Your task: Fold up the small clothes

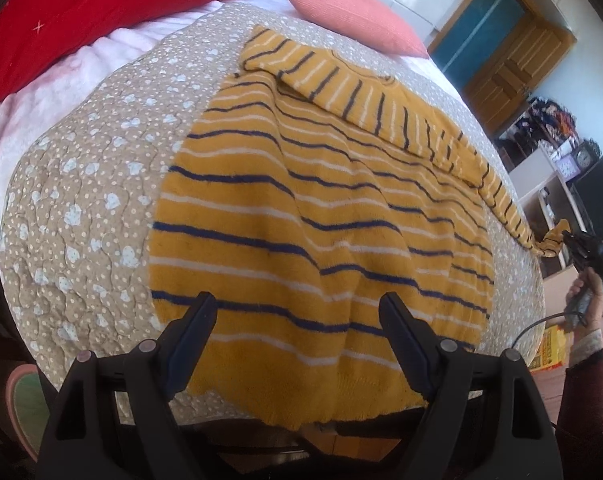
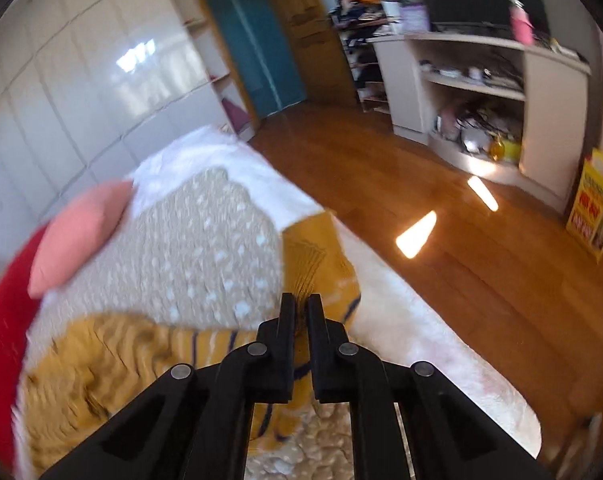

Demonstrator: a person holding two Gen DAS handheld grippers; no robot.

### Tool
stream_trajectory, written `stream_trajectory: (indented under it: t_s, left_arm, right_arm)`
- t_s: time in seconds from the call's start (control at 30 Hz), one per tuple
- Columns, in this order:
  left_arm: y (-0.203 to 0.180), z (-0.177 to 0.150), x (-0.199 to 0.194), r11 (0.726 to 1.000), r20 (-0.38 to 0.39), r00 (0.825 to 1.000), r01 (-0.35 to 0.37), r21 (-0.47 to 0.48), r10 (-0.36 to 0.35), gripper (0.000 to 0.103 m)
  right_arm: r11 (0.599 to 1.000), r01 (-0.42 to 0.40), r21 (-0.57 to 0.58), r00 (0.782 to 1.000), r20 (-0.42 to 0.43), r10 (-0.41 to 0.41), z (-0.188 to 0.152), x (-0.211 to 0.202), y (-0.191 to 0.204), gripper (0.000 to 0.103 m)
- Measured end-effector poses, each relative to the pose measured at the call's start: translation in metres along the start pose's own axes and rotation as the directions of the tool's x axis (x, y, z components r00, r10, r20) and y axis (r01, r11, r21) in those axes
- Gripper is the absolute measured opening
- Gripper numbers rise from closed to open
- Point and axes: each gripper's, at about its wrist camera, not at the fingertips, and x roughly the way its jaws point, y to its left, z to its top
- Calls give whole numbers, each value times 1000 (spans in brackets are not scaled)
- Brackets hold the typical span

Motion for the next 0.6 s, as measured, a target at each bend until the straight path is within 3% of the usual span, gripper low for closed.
stream_trajectory:
  t_s: [0.1,0.17,0.27,0.3,0.4,0.53,0.6]
  left_arm:
    - [12,1,-3,999,17,1000,10,-38,-9,82]
    - [22,2,-9,998,37,999,11,-58,-9,82]
    - [41,0,-20,996,80,997,0,-85,7,82]
    - [49,-2,-25,995,98,995,-11,-94,21,82]
    - [76,-7,-36,991,139,988,-45,-122,62,82]
    - [119,-15,-42,979,151,984,-60,-194,91,82]
    - [141,-18,-43,969,147,985,-57,-242,94,82]
  right_arm:
    - [991,-133,-9,991,-16,133,8,-10,41,6]
    - [971,-234,-46,972,-40,232,6,-12,89,6]
    - [921,-375,-104,925,-107,365,-11,-6,172,6]
    - [895,-428,-126,900,-147,410,-22,-1,209,6]
    - [837,-518,-177,847,-244,473,-57,12,292,6]
    - [758,-600,-256,783,-384,490,-127,40,411,6]
    - [736,-601,-312,780,-428,456,-160,52,450,6]
